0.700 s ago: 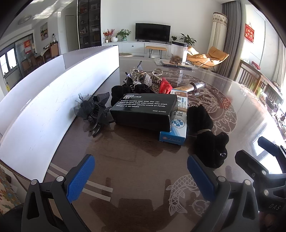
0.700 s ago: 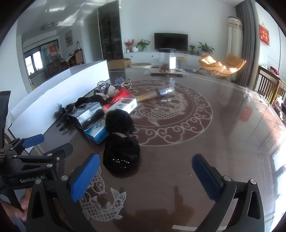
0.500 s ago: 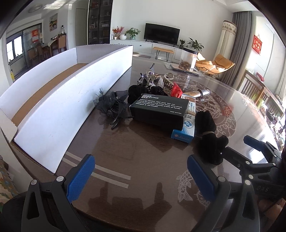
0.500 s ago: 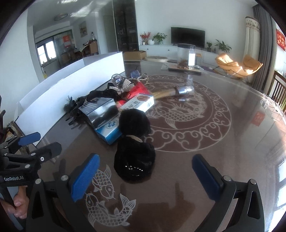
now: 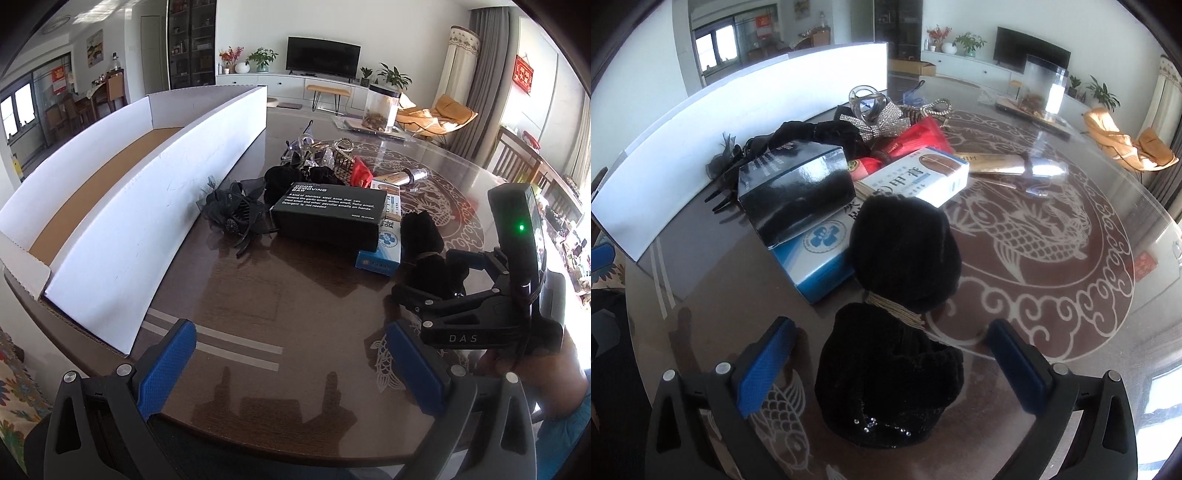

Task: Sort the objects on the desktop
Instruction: 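Close the right gripper on the black velvet pouch while the left tool approaches the black box, then grasp the black 'ODOR REMOVING BAR' box with the left gripper while the right lifts the pouch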

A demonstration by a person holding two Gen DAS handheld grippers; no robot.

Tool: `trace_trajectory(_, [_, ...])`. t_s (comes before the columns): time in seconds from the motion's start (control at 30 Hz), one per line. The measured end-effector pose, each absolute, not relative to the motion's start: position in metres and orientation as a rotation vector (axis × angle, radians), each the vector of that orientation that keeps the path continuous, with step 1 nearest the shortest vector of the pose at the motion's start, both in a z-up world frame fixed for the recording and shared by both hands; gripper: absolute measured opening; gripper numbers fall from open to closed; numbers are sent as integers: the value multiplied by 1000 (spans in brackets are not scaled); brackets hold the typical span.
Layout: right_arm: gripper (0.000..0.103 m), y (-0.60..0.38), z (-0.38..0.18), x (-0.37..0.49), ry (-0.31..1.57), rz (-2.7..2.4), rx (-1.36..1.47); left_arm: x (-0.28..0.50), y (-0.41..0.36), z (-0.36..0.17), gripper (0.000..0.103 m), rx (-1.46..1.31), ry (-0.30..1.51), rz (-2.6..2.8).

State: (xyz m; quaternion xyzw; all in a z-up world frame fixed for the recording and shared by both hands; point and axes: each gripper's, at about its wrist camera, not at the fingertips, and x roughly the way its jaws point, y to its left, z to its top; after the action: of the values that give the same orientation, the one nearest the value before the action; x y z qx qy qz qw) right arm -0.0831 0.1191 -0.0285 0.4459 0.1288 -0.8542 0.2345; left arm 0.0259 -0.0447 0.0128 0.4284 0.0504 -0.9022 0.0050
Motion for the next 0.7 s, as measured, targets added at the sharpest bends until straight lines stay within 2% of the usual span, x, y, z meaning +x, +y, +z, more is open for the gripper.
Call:
trace_trajectory(0.17, [103, 124, -28, -82, 383, -2289, 1235, -24, -27, 23, 103, 1379, 304, -2781])
trace_trajectory(0.2, [93, 129, -27, -81, 377, -2298, 1232, -37, -24, 26, 103, 1382, 324, -2764])
trace_trajectory(0.23, [76, 136, -24, -79, 368, -2322, 1231, -49, -21, 27, 103, 1380, 325, -2739])
trace_trajectory(0.27, [66, 145, -22, -77, 356, -2341, 1235, -61, -18, 29, 103, 1374, 328, -2709])
trace_trajectory(0.3, [51, 152, -20, -73, 352, -2366, 1230, -72, -17, 30, 103, 1365, 339, -2678])
trace_trajectory(0.4, [49, 172, -23, -60, 311, -2426, 1172, -107, -13, 31, 103, 1340, 355, -2592])
trace_trajectory(0.53, [49, 175, -22, -56, 322, -2454, 1170, -141, -5, 10, 103, 1399, 174, -2431])
trace_trajectory(0.7, [50, 178, -21, -55, 298, -2445, 1175, -103, -40, -6, 103, 1422, 185, -2455])
